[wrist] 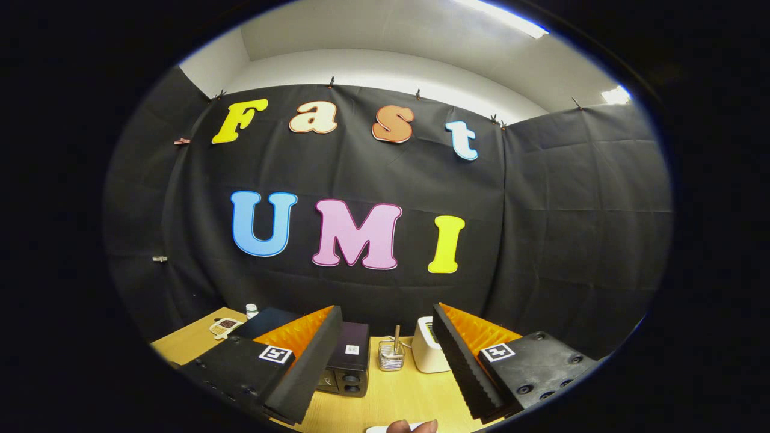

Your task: Open the toaster oven, put the food inside, and close the toaster oven door.

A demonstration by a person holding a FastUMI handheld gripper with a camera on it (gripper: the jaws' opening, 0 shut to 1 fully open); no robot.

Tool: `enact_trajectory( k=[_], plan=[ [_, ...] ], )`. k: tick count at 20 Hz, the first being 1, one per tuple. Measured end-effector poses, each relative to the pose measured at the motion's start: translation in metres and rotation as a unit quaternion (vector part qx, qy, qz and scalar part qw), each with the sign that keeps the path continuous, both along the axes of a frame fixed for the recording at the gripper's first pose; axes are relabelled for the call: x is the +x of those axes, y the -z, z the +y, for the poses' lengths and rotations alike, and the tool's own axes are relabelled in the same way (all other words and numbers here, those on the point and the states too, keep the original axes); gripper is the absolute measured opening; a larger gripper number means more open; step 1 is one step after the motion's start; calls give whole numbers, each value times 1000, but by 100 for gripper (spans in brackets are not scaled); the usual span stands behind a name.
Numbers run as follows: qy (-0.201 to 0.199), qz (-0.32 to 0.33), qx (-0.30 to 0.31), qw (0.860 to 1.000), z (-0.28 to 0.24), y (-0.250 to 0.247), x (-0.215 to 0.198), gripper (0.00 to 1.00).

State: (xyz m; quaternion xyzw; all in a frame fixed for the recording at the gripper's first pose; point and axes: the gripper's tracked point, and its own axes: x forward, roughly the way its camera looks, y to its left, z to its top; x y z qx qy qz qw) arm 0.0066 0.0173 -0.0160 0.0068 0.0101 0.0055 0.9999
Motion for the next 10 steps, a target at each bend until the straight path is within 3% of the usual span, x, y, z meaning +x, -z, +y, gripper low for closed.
enact_trajectory(
  k=[10],
  plan=[
    [-53, 67, 26, 996, 118, 62, 30, 98]
  ],
)
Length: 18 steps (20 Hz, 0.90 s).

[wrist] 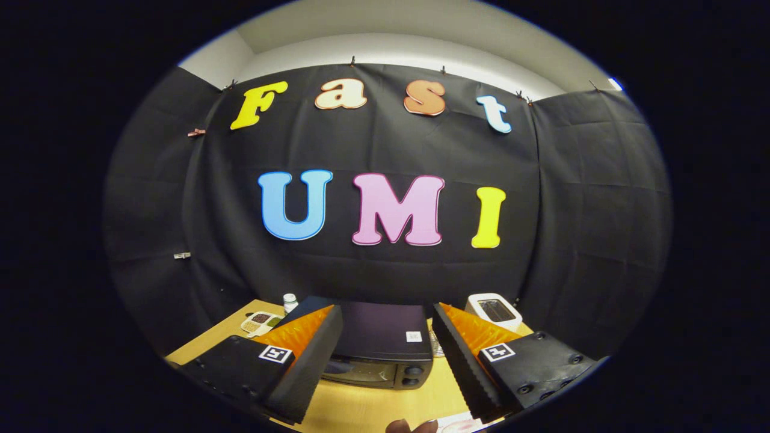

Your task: Open the toaster oven, put the food inside, and close the toaster oven door.

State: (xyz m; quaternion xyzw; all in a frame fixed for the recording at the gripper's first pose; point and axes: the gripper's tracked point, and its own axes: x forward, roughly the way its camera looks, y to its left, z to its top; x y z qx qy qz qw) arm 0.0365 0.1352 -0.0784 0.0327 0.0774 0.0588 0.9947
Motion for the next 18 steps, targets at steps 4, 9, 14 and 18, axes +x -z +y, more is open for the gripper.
enact_trajectory(
  k=[4, 9, 14, 18],
  plan=[
    [-11, 36, -7, 999, 44, 40, 20, 98],
    [-22, 113, -5, 993, 89, 103, 43, 98],
    [-11, 179, -24, 983, 103, 160, 57, 98],
    [1, 216, -13, 976, 107, 181, 60, 99]
  ],
)
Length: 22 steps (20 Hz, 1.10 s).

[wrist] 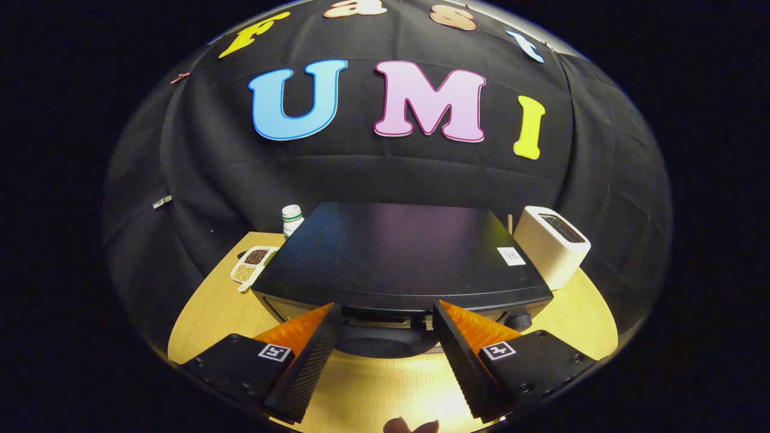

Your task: Open the toaster oven, put the food inside, and close the toaster oven door.

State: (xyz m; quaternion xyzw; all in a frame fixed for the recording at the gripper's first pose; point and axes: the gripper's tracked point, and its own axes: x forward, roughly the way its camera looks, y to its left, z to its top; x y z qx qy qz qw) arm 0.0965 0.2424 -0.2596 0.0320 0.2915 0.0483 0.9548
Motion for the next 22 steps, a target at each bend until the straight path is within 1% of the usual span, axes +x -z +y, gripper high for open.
enact_trajectory(
  k=[1, 3, 5, 8, 12, 16, 22],
  plan=[
    [9, 13, 6, 1000, 0, 5, -1, 99],
    [24, 12, 5, 1000, 2, 4, 2, 98],
    [27, 12, -2, 1000, 2, 6, -1, 99],
    [24, 11, 6, 1000, 2, 5, -7, 99],
    [20, 18, 12, 1000, 0, 10, -32, 99],
    [20, 39, 22, 999, -1, 23, -66, 99],
    [10, 74, 11, 997, -4, 51, -104, 99]
  ],
)
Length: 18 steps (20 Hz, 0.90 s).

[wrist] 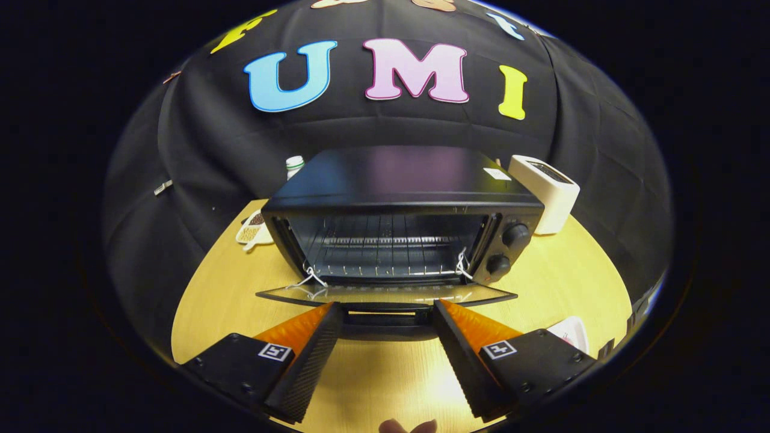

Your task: Open the toaster oven, put the food inside, and close the toaster oven door.

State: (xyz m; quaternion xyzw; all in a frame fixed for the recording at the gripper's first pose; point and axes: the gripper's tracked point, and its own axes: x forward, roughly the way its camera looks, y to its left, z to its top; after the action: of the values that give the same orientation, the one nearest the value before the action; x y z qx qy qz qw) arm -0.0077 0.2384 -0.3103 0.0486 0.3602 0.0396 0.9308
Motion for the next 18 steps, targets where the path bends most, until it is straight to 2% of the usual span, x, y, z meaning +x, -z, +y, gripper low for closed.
enact_trajectory(
  k=[9, 18],
  plan=[
    [-12, 81, 8, 997, -12, 50, -48, 99],
    [-56, 78, 55, 994, -31, 17, -66, 98]
  ],
)
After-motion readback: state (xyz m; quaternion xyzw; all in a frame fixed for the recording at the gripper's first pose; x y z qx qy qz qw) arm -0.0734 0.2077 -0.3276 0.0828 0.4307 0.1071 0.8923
